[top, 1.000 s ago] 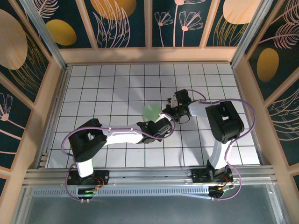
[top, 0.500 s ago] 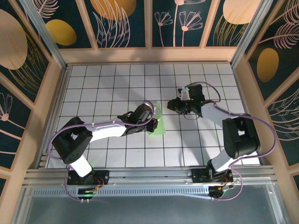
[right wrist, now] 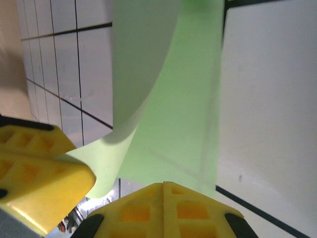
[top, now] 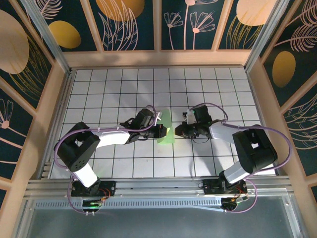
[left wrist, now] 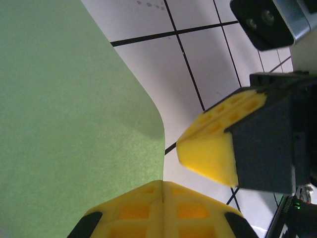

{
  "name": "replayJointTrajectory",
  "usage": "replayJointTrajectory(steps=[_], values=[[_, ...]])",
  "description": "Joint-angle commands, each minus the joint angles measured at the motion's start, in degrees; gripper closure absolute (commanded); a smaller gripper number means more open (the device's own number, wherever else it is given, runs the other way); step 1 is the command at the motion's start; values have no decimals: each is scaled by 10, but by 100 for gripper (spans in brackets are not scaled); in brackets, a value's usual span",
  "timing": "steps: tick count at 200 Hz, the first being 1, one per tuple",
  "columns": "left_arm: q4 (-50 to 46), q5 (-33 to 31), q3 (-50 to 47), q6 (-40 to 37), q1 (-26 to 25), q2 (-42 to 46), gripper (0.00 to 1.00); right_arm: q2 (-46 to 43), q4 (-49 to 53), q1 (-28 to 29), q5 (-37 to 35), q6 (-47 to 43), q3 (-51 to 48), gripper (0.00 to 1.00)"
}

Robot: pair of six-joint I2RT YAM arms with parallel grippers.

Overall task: Fold a paper plane with a square sheet of paper (fold left side to right side)
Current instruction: Fold the triangle a second time at the center of the table.

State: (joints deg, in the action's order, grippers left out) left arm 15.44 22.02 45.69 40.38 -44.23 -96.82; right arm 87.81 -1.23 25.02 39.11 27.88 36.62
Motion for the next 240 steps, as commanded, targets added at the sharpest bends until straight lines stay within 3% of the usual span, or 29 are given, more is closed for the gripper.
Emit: replayJointTrajectory(steps=[1,122,240], values=[[27,15,-10,18,7,-10,100,12,-47,16,6,24,-5,100],[32,6,-32,14,22,-5,100,92,18,37,-36,4,16,100],[-40,-40,-26,-54,58,11,100,106,43,37,-50,-16,27,100]])
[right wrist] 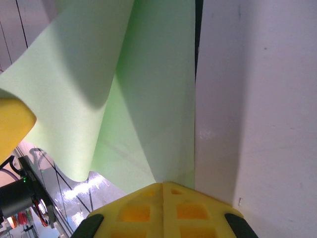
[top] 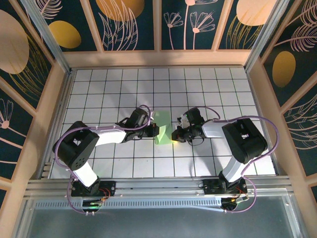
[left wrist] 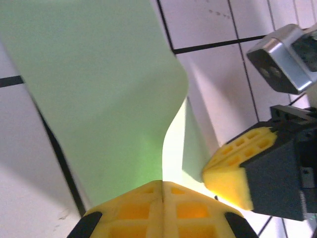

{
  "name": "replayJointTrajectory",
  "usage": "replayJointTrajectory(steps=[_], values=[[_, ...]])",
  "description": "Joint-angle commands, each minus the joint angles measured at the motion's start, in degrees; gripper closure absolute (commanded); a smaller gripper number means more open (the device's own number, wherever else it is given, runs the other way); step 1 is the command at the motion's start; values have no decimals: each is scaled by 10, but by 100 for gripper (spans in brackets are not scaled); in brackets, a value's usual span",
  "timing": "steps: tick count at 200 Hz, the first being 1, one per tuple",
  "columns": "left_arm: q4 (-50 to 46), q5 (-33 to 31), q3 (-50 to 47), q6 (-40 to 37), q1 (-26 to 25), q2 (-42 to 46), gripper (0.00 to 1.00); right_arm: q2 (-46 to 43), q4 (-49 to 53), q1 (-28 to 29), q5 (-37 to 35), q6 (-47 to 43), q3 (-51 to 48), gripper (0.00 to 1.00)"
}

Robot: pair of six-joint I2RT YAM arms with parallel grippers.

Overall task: Fold a paper plane with a square sheet of paper (fold left side to right side)
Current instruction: Fold the triangle a second time at the center of the table.

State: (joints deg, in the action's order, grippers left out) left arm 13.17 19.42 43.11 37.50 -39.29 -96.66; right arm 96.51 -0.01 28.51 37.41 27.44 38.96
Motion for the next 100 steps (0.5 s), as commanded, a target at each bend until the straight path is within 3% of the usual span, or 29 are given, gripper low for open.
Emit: replayJointTrajectory(steps=[1,100], values=[[-18,-13,0,-26,9,9,100,19,31,2,-33,-12,3,100],[-13,-18,20,-43,17,-37,100,23,33,2,-33,-13,9,100]])
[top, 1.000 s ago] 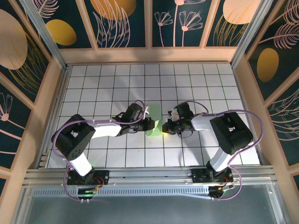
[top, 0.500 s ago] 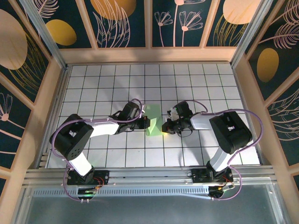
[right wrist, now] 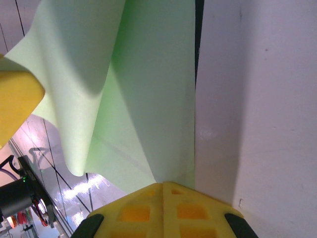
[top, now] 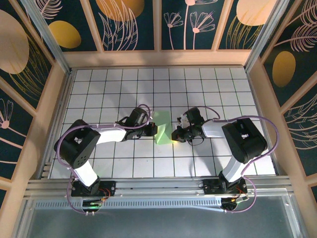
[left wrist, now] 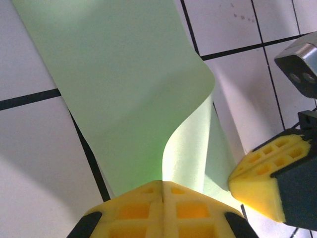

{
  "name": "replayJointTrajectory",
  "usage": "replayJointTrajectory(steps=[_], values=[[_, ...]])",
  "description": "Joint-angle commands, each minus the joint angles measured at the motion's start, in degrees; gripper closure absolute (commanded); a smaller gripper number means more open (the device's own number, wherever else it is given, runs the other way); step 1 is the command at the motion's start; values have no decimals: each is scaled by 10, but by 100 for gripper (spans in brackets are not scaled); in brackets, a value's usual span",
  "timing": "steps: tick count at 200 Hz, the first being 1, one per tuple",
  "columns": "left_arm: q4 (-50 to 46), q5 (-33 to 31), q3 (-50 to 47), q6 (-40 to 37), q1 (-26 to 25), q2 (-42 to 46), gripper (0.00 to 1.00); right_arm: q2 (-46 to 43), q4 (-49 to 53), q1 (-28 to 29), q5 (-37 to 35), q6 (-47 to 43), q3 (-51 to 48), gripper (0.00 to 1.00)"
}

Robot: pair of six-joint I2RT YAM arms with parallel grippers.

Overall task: Fold a paper plane with a square sheet of paper (fold left side to right side)
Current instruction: Fold the triangle a second time at the center of the table.

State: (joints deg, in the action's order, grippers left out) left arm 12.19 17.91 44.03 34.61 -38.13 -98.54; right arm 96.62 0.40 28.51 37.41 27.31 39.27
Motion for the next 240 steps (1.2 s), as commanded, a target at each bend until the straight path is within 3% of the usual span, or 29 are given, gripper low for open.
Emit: replayJointTrajectory(steps=[1,240], values=[[-4,-3,12,-14,5,-19,100,22,29,2,-33,-12,5,100],[-22,-12,31,-35,9,-57,100,28,35,3,-34,-16,10,100]])
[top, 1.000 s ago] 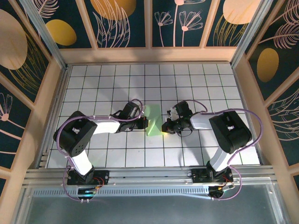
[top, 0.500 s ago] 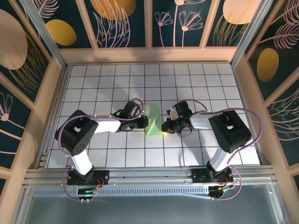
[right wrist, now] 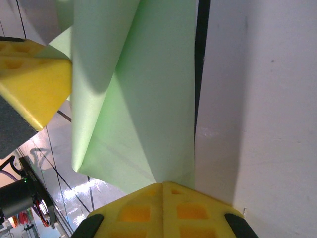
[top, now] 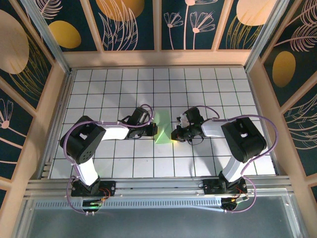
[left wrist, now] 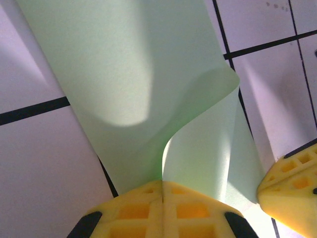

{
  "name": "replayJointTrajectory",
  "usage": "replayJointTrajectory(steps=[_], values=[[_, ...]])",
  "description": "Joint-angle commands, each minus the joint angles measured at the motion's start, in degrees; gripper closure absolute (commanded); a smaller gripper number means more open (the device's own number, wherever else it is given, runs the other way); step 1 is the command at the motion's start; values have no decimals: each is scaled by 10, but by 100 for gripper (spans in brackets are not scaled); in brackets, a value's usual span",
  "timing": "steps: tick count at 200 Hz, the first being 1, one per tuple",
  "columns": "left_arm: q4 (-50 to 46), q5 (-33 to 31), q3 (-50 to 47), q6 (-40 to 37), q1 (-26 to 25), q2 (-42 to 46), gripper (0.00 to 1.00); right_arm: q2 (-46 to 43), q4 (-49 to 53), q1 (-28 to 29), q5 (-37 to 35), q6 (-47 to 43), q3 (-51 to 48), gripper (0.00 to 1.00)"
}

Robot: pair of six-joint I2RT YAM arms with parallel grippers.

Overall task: Fold a paper plane with a square sheet of paper (fold left side to right side)
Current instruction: Fold the triangle a second time at the center of the table.

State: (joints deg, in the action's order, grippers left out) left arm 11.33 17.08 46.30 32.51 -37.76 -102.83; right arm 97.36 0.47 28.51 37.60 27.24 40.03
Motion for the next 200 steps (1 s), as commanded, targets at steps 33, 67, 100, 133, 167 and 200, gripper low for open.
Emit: replayJointTrajectory(steps=[33,67,100,133,167,200], values=[[-24,-13,3,-22,5,-18,100,2,40,3,-24,-14,19,100],[-30,-20,1,-26,4,-22,100,-41,35,-1,-10,-3,44,94],[-33,-22,1,-28,4,-22,100,-53,-9,2,-8,29,51,100],[-35,-22,0,-30,5,-21,100,-19,-69,25,-9,71,58,100],[-37,-23,-1,-31,4,-24,100,22,-101,43,-13,92,76,100],[-39,-25,0,-31,5,-21,100,46,-94,51,-24,87,91,100]])
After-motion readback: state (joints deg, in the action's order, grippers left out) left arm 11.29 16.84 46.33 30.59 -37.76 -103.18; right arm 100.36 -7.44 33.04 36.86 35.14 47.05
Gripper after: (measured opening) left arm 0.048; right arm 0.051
